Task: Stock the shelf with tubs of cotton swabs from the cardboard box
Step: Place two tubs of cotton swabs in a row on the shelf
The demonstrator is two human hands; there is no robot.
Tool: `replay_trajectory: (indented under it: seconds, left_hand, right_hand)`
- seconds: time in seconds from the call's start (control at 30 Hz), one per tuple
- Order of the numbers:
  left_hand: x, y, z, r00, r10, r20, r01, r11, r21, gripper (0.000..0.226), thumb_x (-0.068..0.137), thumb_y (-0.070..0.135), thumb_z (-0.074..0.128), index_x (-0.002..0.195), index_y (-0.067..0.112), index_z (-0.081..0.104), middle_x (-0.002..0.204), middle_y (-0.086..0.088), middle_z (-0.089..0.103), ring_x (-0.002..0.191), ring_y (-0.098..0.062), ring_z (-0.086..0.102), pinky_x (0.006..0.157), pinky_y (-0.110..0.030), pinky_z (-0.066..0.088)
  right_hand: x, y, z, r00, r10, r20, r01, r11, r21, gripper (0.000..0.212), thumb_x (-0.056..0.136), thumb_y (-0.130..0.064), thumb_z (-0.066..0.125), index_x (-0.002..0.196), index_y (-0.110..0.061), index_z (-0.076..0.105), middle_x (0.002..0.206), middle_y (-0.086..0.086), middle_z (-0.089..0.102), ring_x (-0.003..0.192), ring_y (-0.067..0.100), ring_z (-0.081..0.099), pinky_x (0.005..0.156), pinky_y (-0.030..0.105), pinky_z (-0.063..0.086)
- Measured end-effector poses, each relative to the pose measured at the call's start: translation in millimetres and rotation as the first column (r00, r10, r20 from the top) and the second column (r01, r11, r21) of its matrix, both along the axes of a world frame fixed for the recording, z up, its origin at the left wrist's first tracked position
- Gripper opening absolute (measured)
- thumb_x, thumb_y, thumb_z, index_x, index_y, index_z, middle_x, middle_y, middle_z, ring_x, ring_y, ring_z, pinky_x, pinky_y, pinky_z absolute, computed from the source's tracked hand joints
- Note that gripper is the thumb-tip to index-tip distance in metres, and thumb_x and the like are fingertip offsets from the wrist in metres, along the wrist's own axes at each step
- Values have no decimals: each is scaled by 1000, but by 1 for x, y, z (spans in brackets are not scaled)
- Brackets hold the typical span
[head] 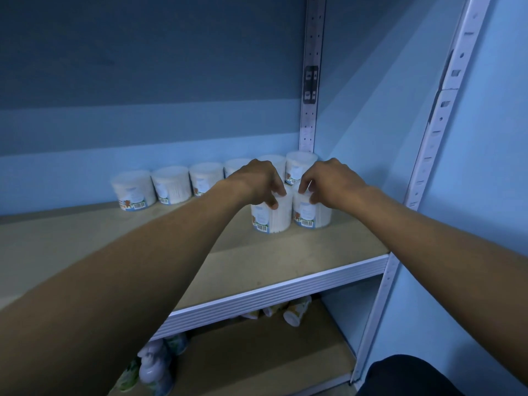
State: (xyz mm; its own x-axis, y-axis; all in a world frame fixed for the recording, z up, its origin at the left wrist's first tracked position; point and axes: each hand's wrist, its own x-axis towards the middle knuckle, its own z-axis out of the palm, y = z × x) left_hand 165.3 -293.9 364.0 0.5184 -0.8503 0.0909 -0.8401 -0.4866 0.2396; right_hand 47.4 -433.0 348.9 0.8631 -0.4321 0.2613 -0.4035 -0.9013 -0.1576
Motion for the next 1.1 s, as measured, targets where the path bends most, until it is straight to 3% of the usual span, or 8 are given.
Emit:
replay_trajectory:
  seconds: [0.23,0.37,0.57,0.87,1.1]
  left_hand:
    - [12,-26,-3,1000,-10,-14,9,999,-33,42,81,15,80,121,20,72,130,3,65,116,-17,60,83,-22,42]
    - [24,-40,-6,999,-19,-25,18,998,-57,41,79,14,81,119,20,73,125,1,68,114,-17,62,91,-25,47]
    - [39,-62,-11,1000,-17,-21,15,995,-98,40,81,14,80,120,19,72,126,-1,68,112,-20,62,87,-23,44]
    - [58,-84,-18,999,3,-52,-10,990,-139,38,81,18,80,118,22,73,122,1,70,107,-16,62,80,-21,41]
    - [64,-94,-18,999,9,-48,-16,991,-134,38,80,20,81,118,21,73,123,1,70,113,-17,62,92,-25,47]
  right_hand:
    - [20,-20,2,998,-51,-26,51,999,2,32,80,-7,77,89,-37,70,117,5,62,103,25,63,92,32,52]
    - [32,-33,1,997,-76,-25,76,997,-8,32,81,-6,76,87,-37,68,118,4,63,103,25,63,88,30,51]
    - [45,-55,-3,997,-81,8,81,997,-16,32,83,-3,74,96,-32,72,119,6,61,103,27,63,87,30,50]
    - [59,-81,-8,997,-33,70,35,999,-36,33,83,-1,71,85,-34,69,116,6,64,105,27,61,84,28,44]
    - [64,-90,-9,997,-20,73,23,999,-40,31,81,0,73,88,-30,73,115,8,65,105,27,62,84,29,48]
